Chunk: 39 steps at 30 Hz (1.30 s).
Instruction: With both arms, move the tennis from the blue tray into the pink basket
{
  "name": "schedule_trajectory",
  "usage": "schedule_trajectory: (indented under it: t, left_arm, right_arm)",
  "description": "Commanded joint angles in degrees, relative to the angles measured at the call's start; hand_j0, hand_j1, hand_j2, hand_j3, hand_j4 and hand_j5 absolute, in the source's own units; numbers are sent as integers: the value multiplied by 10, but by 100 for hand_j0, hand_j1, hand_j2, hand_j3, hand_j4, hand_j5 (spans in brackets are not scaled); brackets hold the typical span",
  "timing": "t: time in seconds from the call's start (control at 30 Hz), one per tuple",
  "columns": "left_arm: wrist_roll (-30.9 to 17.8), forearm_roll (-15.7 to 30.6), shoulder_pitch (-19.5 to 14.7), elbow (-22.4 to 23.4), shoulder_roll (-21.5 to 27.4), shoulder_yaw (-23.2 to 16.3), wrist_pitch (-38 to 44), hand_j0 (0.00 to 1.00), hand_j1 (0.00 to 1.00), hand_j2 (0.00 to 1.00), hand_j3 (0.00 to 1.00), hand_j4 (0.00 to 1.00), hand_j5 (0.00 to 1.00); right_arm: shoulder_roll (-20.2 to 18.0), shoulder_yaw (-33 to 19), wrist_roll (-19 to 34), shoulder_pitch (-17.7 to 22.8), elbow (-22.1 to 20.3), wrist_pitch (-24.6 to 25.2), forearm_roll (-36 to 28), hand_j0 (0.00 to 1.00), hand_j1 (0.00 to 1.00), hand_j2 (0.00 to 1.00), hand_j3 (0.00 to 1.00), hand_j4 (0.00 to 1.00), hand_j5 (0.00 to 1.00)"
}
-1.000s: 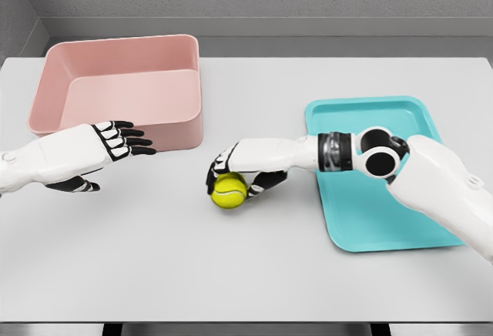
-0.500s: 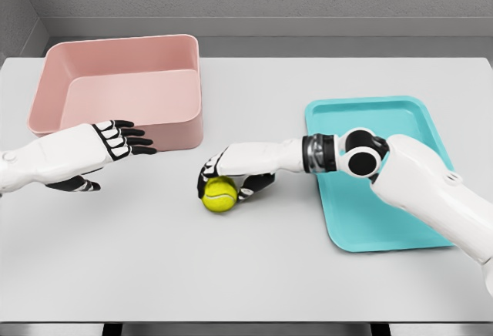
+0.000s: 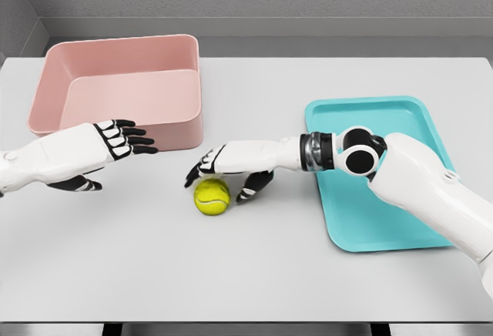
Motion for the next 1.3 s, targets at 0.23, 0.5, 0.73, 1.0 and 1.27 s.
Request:
schedule_trajectory:
  t: [0.23, 0.5, 0.73, 1.0, 1.27]
  left_arm:
    - [2, 4, 1, 0, -14, -9, 1, 100, 100, 100, 100, 100, 100]
    - [-22, -40, -19, 0, -49, -74, 1, 100, 100, 100, 100, 100, 100]
    - [-22, -40, -66, 1, -109, -132, 1, 100, 100, 100, 100, 100, 100]
    - [-22, -67, -113, 1, -139, -185, 1, 100, 100, 100, 100, 100, 100]
    - [-25, -83, -141, 1, -163, -221, 1, 100, 100, 100, 100, 100, 100]
  right_arm:
    - [-76, -23, -5, -9, -56, 1, -6, 100, 100, 100, 100, 100, 100]
    - [-199, -55, -1, -23, -92, 1, -6, 100, 100, 100, 100, 100, 100]
    - [-294, -116, -176, 13, -71, 1, -7, 100, 100, 100, 100, 100, 100]
    - [-312, -118, -184, 11, -38, 1, -7, 100, 100, 100, 100, 100, 100]
    - [-323, -117, -183, 13, -28, 1, -7, 100, 100, 100, 100, 100, 100]
